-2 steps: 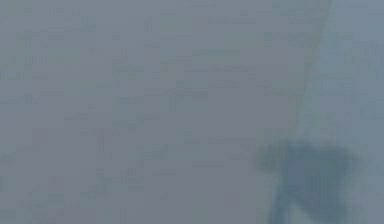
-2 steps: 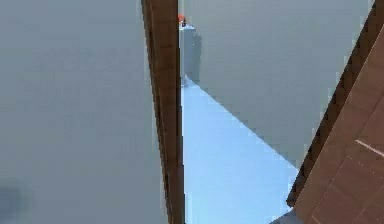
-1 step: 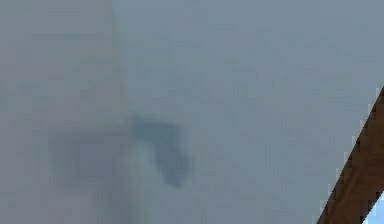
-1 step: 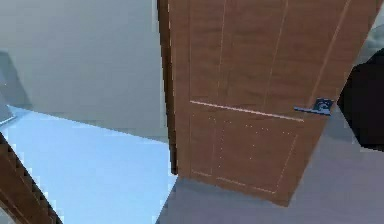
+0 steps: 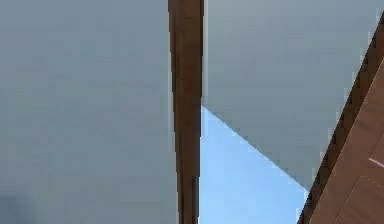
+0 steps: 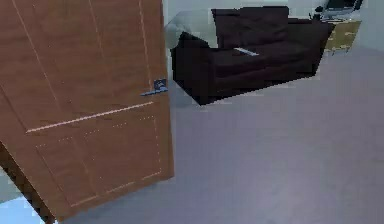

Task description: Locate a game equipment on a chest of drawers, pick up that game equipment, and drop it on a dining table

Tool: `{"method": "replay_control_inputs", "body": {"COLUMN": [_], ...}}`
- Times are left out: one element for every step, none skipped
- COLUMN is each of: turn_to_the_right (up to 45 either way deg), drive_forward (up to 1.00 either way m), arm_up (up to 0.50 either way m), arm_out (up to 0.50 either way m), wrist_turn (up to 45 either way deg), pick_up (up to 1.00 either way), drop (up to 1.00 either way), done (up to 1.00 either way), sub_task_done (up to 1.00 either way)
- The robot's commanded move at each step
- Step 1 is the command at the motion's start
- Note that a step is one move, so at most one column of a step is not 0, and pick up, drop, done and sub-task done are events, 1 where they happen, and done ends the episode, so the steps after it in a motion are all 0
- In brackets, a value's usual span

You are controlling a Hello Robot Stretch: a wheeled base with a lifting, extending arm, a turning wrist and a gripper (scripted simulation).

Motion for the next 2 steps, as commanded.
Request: {"method": "replay_control_inputs", "body": {"turn_to_the_right": [45.0,18.0], "drive_forward": [0.0,0.0], "arm_up": [0.0,0.0], "arm_out": [0.0,0.0], "wrist_turn": [0.0,0.0], "pick_up": [0.0,0.0], "drop": [0.0,0.0], "done": [0.0,0.0], "sub_task_done": [0.0,0.0]}}
